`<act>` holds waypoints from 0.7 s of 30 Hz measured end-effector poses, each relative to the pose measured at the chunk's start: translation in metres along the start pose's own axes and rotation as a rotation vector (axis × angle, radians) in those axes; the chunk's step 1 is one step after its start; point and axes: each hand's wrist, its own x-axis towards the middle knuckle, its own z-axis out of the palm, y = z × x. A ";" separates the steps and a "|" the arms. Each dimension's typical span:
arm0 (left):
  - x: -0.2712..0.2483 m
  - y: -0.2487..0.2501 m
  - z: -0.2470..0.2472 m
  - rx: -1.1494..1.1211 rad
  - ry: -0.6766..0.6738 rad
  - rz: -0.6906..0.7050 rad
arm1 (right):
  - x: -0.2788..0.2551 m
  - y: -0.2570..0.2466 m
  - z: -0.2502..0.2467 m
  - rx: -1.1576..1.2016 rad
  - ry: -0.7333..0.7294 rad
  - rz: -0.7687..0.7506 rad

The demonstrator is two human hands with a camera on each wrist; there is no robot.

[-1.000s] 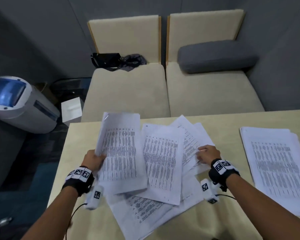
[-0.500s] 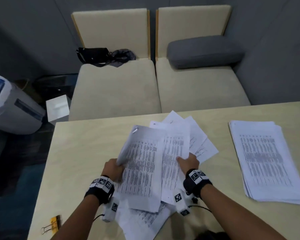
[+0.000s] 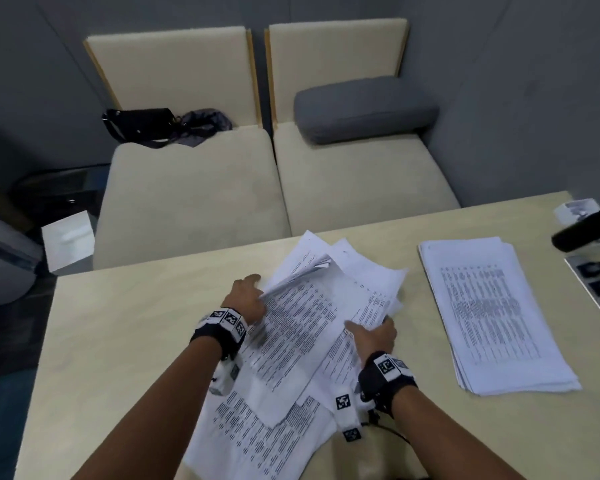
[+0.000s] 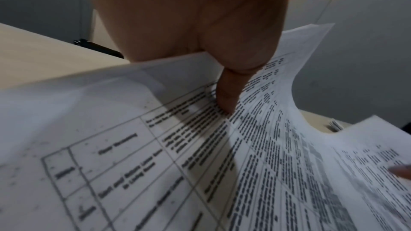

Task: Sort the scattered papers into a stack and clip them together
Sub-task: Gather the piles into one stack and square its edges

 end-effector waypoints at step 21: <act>-0.022 0.026 0.048 -0.362 -0.111 -0.149 | 0.004 0.022 -0.015 -0.649 -0.050 -0.282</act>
